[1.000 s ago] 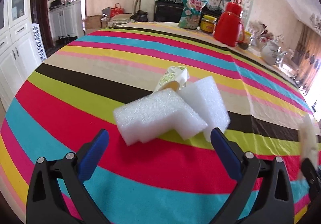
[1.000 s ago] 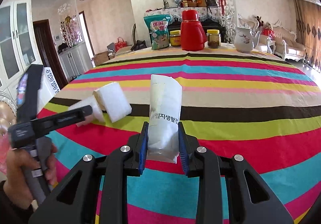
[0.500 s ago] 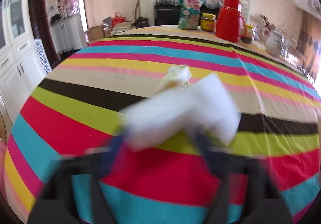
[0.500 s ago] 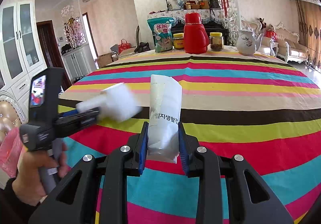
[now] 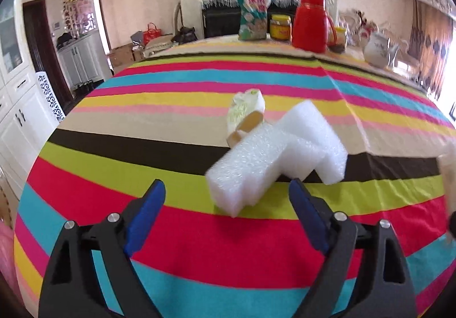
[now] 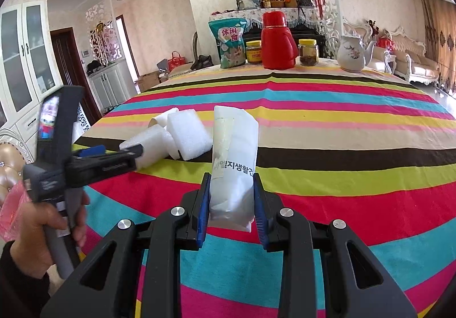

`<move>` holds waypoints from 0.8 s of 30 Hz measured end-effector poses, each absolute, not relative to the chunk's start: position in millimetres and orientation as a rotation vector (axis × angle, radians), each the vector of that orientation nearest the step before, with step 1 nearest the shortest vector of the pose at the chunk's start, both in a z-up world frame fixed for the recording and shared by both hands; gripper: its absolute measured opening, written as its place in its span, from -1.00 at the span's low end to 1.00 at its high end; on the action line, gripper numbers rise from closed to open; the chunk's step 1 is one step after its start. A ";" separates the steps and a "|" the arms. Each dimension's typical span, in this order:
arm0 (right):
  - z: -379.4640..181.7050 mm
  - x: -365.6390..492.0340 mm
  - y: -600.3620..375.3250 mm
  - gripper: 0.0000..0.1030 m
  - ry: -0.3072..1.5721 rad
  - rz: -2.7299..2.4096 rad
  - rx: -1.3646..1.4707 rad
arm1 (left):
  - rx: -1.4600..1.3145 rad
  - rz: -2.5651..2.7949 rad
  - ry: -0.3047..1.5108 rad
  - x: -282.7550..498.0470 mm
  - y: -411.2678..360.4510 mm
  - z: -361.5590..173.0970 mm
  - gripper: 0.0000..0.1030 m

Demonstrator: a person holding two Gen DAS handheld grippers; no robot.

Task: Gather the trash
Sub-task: 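Grasp the white foam block with the left gripper, then carry the foam block and paper pack to the pink bin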

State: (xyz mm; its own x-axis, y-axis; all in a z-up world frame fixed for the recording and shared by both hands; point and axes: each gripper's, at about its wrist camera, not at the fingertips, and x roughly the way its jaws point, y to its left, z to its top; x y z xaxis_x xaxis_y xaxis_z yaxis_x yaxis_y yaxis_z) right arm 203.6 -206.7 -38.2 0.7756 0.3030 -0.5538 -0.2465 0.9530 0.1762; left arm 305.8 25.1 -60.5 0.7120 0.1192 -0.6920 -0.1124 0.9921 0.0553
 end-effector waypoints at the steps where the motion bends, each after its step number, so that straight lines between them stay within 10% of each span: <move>1: -38.6 204.0 -207.1 -0.42 0.615 0.296 0.096 | 0.018 0.112 0.781 313.8 23.1 -65.9 0.66; 4: -39.6 204.8 -206.3 -0.42 0.619 0.291 0.094 | 0.025 0.095 0.827 328.5 21.5 -77.1 0.64; 8: -42.5 207.5 -206.7 -0.42 0.627 0.288 0.090 | 0.014 0.070 0.834 327.5 17.8 -76.4 -0.17; 24: -45.6 201.7 -192.4 -0.42 0.628 0.338 0.049 | -0.035 0.071 0.627 218.5 11.0 -22.9 -0.22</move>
State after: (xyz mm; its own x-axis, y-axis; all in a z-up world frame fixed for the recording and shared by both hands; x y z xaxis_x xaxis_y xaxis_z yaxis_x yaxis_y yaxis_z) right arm 201.7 -192.4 -45.6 0.7565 0.3250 -0.5676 -0.2958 0.9440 0.1464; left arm 218.5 11.0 -22.9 0.8073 0.0561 -0.5875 -0.0770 0.9970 -0.0107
